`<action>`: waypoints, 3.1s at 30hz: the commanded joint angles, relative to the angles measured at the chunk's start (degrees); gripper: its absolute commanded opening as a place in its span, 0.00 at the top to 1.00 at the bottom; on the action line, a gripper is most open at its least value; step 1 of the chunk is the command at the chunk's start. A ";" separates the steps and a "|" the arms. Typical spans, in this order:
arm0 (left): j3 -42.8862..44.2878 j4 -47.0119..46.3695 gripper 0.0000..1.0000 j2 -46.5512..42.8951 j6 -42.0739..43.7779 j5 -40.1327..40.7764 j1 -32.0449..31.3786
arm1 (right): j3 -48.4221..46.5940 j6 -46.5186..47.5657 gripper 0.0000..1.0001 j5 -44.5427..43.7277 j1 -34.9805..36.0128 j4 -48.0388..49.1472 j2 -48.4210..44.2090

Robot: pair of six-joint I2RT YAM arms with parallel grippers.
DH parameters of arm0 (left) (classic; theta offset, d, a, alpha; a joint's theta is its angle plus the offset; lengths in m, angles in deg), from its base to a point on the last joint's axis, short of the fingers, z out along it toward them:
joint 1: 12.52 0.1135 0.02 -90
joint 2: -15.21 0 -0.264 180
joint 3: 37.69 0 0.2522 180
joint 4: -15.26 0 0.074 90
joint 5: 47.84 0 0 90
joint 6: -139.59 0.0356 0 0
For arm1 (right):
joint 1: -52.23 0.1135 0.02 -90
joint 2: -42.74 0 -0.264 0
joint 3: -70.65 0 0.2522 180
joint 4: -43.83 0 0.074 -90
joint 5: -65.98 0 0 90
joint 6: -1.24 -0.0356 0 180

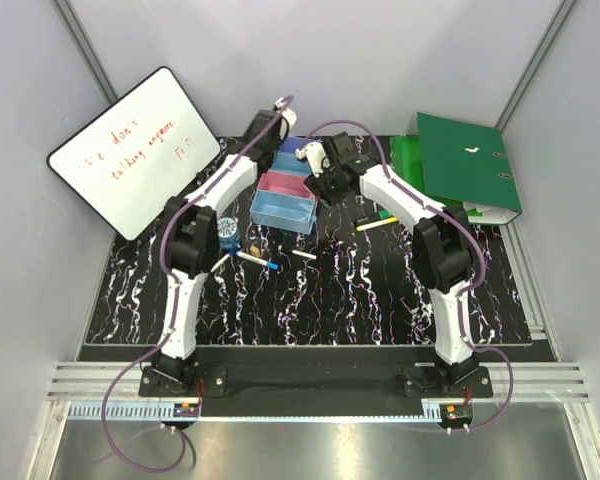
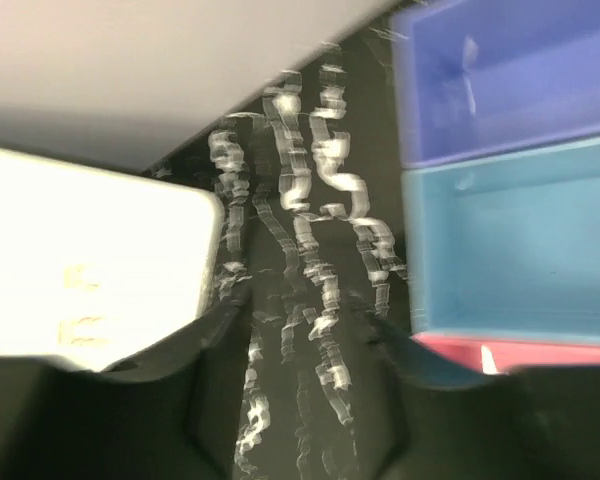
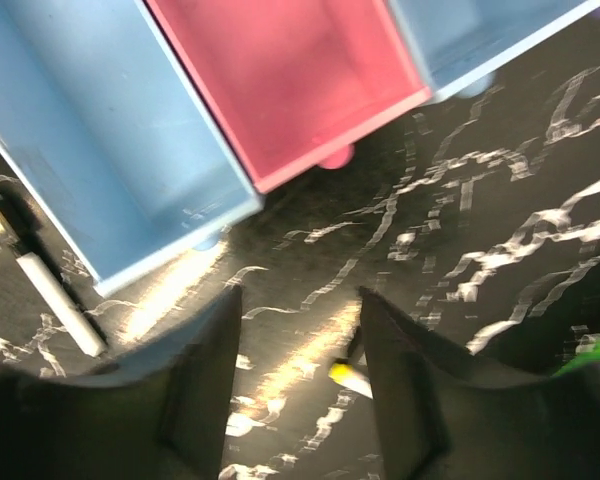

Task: Sort the stationery into containers
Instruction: Move the storage box to the center of the board.

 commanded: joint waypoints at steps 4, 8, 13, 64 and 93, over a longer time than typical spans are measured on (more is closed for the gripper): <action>-7.97 -3.75 0.18 -15.68 -3.33 2.88 4.11 | -2.81 15.11 0.23 0.60 -0.80 1.46 -5.14; -14.63 -3.40 0.09 -21.22 -3.51 1.39 5.34 | -6.14 25.20 0.19 3.86 -1.41 1.29 -2.78; -20.27 -3.31 0.05 -28.07 -3.60 0.24 6.31 | -18.07 30.50 0.20 6.41 -1.94 -0.99 4.51; -33.82 4.42 0.01 -42.86 2.65 3.32 6.75 | -41.22 15.51 1.00 7.38 -2.47 -8.20 26.51; -36.28 7.67 0.01 -45.14 3.70 2.17 6.84 | -35.60 -41.38 1.00 -1.41 -4.14 -12.86 21.41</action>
